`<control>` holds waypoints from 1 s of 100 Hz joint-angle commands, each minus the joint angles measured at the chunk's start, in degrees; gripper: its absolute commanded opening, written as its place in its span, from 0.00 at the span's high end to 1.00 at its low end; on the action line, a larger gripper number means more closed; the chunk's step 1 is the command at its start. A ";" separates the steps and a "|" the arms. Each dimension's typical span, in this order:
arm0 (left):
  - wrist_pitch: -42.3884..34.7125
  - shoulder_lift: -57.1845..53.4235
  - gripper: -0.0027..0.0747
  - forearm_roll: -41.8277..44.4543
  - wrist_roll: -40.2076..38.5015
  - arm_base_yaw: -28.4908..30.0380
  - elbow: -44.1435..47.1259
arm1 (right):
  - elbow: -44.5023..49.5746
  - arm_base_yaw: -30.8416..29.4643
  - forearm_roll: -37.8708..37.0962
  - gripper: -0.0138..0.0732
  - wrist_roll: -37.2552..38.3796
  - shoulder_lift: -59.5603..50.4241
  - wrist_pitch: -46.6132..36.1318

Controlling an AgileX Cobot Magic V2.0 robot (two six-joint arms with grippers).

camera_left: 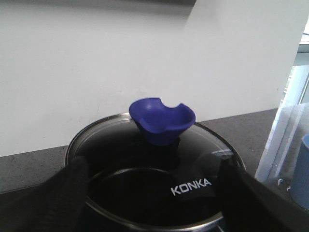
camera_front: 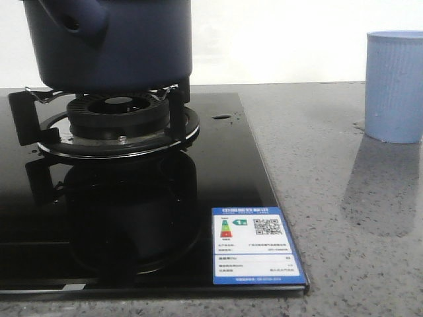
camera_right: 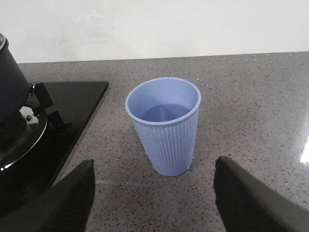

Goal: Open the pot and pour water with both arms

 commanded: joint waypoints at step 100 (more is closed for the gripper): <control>-9.73 18.85 0.21 2.45 0.18 -1.96 -13.36 | -2.25 -0.24 0.72 0.30 -0.57 0.84 -3.70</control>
